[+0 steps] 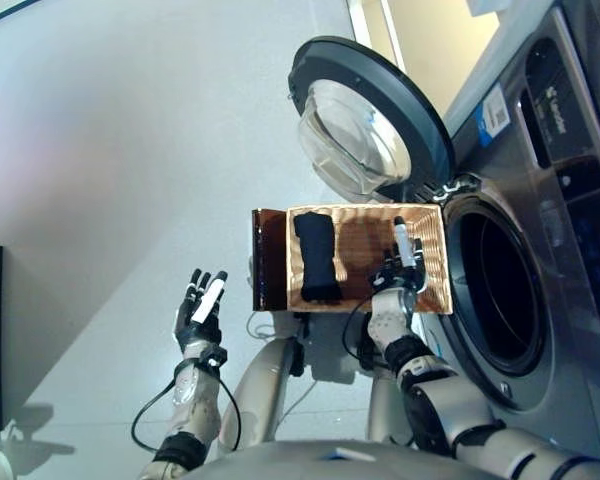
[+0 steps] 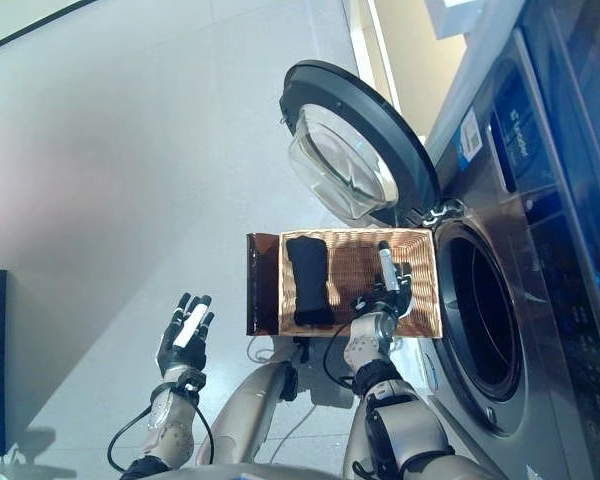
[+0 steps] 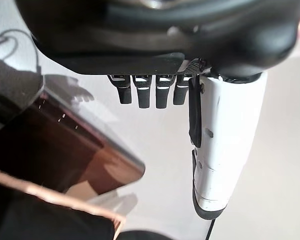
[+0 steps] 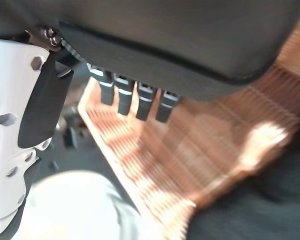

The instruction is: Pick up the clothes and place them into the washing machine

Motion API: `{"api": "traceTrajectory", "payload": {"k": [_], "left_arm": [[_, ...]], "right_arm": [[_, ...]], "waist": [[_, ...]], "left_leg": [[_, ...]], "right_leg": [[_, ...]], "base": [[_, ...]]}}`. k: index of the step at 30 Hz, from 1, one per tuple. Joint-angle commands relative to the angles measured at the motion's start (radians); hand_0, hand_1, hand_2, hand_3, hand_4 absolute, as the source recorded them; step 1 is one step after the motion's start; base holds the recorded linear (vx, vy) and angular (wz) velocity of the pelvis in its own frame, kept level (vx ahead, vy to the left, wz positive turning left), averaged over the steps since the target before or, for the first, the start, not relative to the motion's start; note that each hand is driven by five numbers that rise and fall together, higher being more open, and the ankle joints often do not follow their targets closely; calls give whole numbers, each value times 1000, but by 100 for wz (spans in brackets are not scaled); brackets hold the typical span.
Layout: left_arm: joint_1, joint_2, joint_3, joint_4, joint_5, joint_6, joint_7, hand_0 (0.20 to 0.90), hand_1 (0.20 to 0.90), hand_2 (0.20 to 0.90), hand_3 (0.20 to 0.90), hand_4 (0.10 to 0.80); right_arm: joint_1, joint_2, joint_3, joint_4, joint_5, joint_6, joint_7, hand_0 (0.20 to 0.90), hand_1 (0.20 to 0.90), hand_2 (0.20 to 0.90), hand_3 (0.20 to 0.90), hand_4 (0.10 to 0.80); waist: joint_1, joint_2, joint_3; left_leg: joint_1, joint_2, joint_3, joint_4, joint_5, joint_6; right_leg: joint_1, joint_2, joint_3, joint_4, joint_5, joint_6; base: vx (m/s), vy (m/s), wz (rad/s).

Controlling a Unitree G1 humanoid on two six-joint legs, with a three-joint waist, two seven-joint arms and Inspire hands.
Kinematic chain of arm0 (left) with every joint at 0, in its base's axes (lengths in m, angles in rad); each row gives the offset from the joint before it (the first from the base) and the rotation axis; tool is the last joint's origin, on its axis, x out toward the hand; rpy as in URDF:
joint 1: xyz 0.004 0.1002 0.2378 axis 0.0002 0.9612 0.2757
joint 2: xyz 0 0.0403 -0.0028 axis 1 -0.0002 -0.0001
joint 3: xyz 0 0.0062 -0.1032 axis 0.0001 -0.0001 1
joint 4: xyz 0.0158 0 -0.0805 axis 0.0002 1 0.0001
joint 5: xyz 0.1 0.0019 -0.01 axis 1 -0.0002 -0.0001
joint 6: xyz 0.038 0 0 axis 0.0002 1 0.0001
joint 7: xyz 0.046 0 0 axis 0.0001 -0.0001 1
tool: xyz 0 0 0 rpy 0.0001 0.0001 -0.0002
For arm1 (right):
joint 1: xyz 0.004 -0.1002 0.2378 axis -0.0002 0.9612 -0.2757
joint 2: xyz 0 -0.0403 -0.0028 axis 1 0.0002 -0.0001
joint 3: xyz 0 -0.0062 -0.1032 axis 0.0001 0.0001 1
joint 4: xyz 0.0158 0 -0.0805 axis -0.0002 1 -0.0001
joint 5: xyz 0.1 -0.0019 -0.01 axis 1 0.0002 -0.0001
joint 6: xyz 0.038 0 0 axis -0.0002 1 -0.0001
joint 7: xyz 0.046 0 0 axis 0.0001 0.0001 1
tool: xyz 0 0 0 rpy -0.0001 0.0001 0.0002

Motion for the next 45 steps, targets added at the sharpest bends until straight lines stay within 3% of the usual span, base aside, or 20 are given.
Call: {"api": "traceTrajectory", "payload": {"k": [1,5,14,27,42,43,45], "left_arm": [[-15,62,52,-27,22,-67,-3,900,900,900,900,800],[-16,91,68,-37,64,-46,-4,900,900,900,900,800],[-17,143,113,-137,135,-24,3,900,900,900,900,800],[-52,143,121,-324,188,-48,48,900,900,900,900,800],[-110,143,68,-368,216,-56,87,900,900,900,900,800],[-113,143,66,-373,219,-55,89,900,900,900,900,800],[-116,142,63,-377,224,-54,91,900,900,900,900,800]], "right_arm": [[-4,0,66,-34,-161,21,20,900,900,900,900,800],[-50,-44,196,64,-406,138,-3,900,900,900,900,800],[-170,-64,346,266,-775,268,-58,900,900,900,900,800],[-271,-65,336,366,-784,285,-78,900,900,900,900,800],[-472,-142,310,461,-826,339,-119,900,900,900,900,800],[-483,-151,310,466,-834,344,-121,200,200,200,200,300],[-490,-156,309,469,-842,346,-124,200,200,200,200,300]], "waist": [[28,-70,-9],[52,-101,-8],[94,-142,16],[151,-162,87],[221,-138,141],[225,-138,141],[228,-137,144]], "left_leg": [[18,-15,3,16,-97,-51],[23,-14,-13,3,-85,-54],[-25,-24,-41,41,-86,-53],[-103,-40,-69,93,-99,-53],[-186,-70,-100,136,-112,-49],[-189,-70,-100,137,-112,-49],[-191,-70,-100,138,-112,-48]], "right_leg": [[120,15,-1,-253,83,17],[139,16,-23,-281,96,17],[118,7,-53,-247,88,12],[72,-20,-93,-178,57,10],[14,-48,-131,-119,29,10],[12,-48,-132,-117,28,10],[11,-48,-132,-117,28,10]], "base": [[26,-26,9],[12,-32,6],[8,-10,14],[20,5,13],[26,-7,11],[27,-11,5],[7,-3,2]]}}
